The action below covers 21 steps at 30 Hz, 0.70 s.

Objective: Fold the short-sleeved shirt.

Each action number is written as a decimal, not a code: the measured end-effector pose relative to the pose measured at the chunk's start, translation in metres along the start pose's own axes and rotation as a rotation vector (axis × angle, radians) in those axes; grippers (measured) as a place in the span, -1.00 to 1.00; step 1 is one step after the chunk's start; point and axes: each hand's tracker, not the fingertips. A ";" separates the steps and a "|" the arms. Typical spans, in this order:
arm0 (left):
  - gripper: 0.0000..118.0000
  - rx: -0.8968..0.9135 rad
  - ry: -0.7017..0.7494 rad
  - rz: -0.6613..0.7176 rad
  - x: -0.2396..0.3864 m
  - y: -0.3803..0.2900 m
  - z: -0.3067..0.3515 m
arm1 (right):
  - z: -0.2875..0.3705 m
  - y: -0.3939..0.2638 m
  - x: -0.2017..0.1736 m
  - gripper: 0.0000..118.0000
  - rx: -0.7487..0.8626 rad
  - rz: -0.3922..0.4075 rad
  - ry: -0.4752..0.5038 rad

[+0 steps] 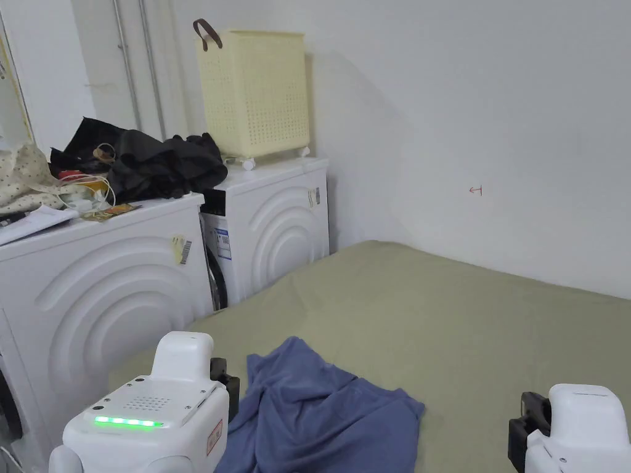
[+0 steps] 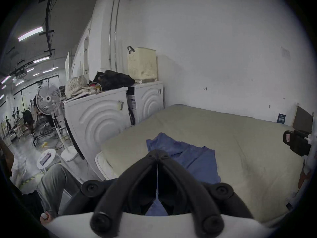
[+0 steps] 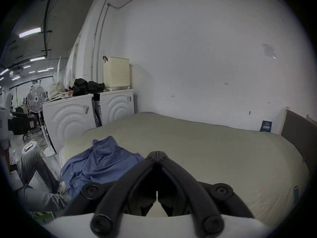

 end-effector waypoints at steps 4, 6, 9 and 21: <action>-0.98 -0.096 -0.056 -0.018 0.014 -0.012 -0.044 | -0.005 -0.011 0.003 -1.00 -0.011 -0.002 -0.008; -0.98 -0.185 -0.110 0.001 0.023 -0.024 -0.080 | -0.008 -0.020 0.008 -1.00 -0.039 -0.012 -0.012; -0.98 -0.326 -0.182 0.036 0.038 -0.050 -0.140 | -0.014 -0.037 0.013 -1.00 -0.091 -0.005 -0.014; 0.93 -0.703 -0.241 -0.036 0.088 -0.124 -0.289 | -0.030 -0.098 0.033 -1.00 -0.269 0.046 -0.030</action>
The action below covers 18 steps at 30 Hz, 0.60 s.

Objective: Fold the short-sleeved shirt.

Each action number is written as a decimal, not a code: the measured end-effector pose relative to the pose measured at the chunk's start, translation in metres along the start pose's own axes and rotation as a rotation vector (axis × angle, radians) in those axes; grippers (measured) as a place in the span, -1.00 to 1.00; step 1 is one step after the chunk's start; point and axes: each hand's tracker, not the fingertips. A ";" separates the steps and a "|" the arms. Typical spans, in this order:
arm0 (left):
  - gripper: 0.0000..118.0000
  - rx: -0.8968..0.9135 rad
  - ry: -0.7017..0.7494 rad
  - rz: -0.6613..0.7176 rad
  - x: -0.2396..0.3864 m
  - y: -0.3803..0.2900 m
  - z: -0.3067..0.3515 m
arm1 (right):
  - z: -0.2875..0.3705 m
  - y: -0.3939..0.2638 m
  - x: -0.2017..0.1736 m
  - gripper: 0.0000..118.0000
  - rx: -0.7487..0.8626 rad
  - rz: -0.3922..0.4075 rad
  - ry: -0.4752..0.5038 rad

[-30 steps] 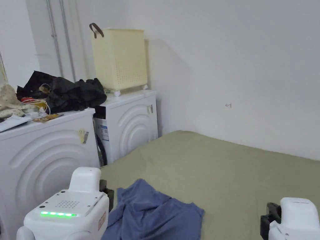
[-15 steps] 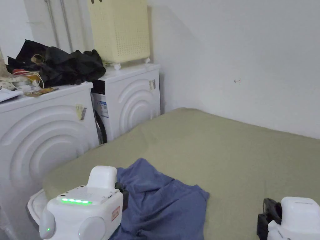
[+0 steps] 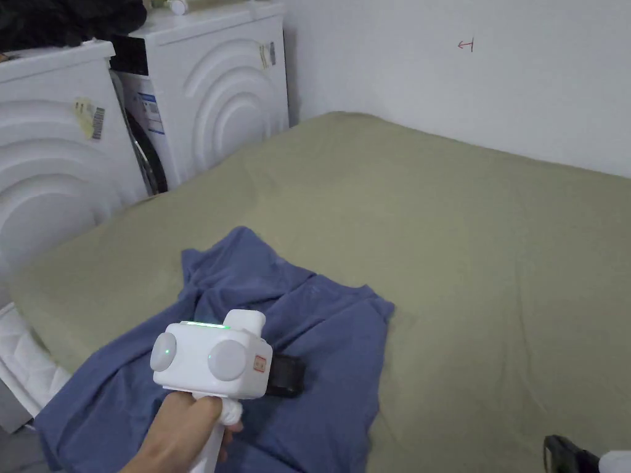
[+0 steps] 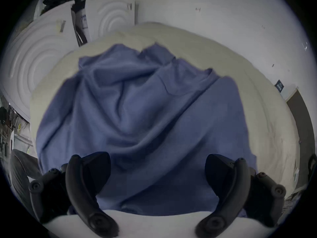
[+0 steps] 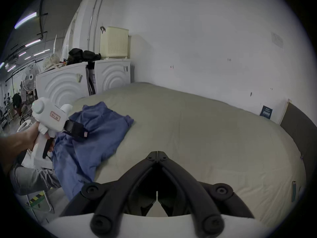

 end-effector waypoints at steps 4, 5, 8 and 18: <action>0.80 0.004 0.027 -0.059 0.006 -0.002 0.000 | 0.004 -0.009 0.007 -1.00 -0.029 -0.034 0.003; 0.32 0.009 0.019 -0.059 0.006 0.000 0.006 | 0.007 -0.010 0.010 -1.00 -0.033 -0.039 0.002; -0.94 0.078 0.043 -0.078 0.015 -0.006 0.025 | 0.026 -0.010 0.020 -1.00 -0.027 -0.050 -0.013; -0.94 0.241 -0.041 -0.165 0.088 0.029 0.137 | 0.124 -0.013 0.087 -1.00 0.071 -0.072 -0.147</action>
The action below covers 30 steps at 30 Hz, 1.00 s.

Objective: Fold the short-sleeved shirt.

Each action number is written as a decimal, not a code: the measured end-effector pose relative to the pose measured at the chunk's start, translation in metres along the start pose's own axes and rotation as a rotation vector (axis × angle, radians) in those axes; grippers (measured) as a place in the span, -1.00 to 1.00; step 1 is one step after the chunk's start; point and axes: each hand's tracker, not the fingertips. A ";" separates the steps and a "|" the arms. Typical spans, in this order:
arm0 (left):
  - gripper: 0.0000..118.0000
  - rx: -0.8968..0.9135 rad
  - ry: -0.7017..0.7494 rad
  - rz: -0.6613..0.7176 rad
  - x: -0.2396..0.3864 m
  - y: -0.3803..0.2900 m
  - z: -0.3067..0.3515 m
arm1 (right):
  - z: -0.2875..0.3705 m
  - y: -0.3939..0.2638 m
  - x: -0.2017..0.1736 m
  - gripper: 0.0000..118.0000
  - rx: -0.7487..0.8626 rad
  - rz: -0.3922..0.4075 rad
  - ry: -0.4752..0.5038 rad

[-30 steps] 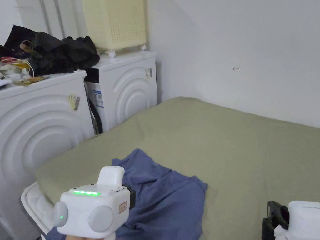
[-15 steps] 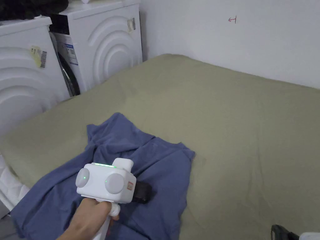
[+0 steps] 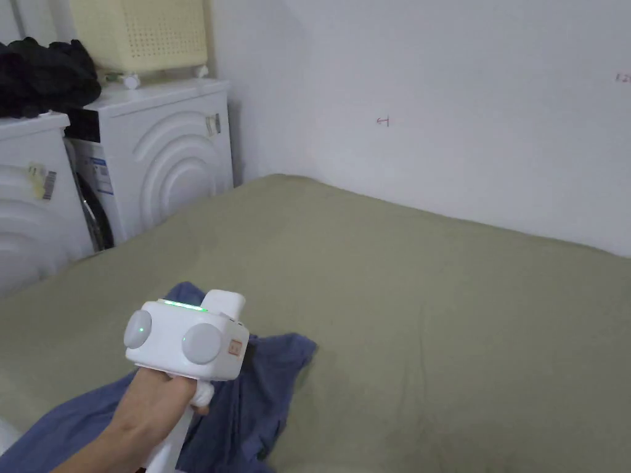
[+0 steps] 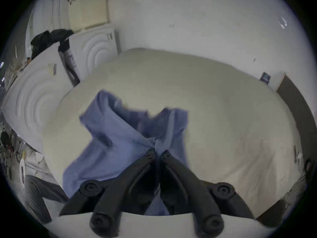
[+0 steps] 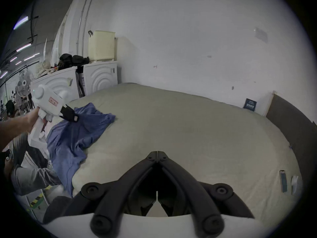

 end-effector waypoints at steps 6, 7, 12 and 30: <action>-0.94 0.160 -0.118 -0.135 0.120 0.047 0.055 | 0.050 -0.007 0.056 -1.00 0.045 -0.078 -0.115; -0.94 0.177 -0.158 -0.147 0.139 0.054 0.063 | 0.057 -0.009 0.064 -1.00 0.046 -0.085 -0.129; -0.94 0.214 -0.358 -0.242 0.269 0.077 0.089 | 0.091 -0.026 0.103 -1.00 0.045 -0.117 -0.221; -0.94 -0.240 -0.548 -0.404 0.505 -0.047 -0.079 | 0.067 -0.079 0.184 -1.00 -0.129 -0.232 -0.370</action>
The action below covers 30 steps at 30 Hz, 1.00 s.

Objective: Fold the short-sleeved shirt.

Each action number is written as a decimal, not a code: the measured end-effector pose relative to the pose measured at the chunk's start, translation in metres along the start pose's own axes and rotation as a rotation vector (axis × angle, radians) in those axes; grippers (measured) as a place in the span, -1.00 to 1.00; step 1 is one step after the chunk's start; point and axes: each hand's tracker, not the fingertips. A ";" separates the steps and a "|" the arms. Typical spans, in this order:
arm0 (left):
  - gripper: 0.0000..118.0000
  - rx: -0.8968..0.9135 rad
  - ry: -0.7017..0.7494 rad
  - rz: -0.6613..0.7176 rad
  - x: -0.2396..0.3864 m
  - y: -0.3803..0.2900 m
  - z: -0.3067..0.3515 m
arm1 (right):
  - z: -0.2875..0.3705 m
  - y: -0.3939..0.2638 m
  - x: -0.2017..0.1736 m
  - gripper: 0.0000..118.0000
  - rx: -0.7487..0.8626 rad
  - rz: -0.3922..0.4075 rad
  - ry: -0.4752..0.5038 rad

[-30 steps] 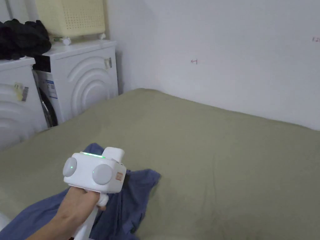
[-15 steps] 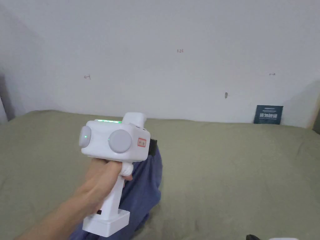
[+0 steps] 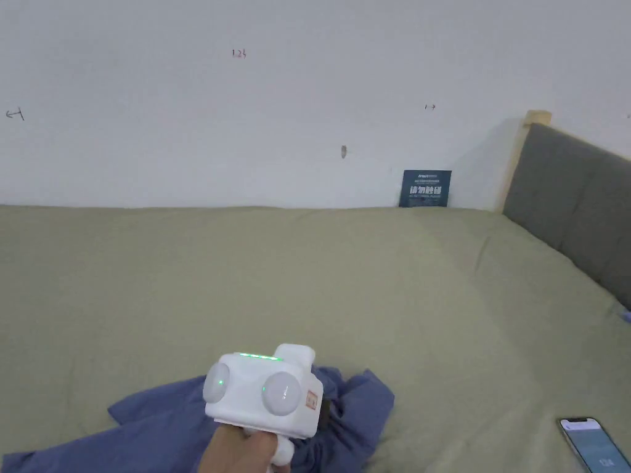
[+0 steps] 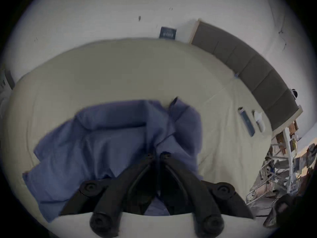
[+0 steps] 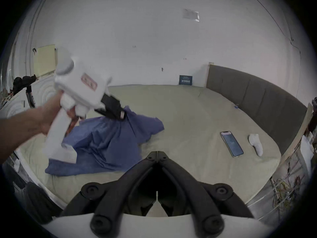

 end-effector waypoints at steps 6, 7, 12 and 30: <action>0.93 0.090 -0.009 0.017 -0.016 -0.018 0.021 | -0.005 0.002 -0.010 -1.00 -0.012 0.008 0.017; 0.93 0.154 0.003 0.012 -0.019 -0.022 0.038 | -0.003 0.002 -0.011 -1.00 -0.011 0.008 0.021; 0.82 0.364 0.088 0.007 -0.039 -0.062 0.161 | 0.019 0.011 -0.022 -1.00 0.047 0.014 0.045; -0.99 0.713 0.493 0.179 -0.108 -0.244 0.387 | 0.077 0.024 -0.051 -1.00 0.200 0.042 0.077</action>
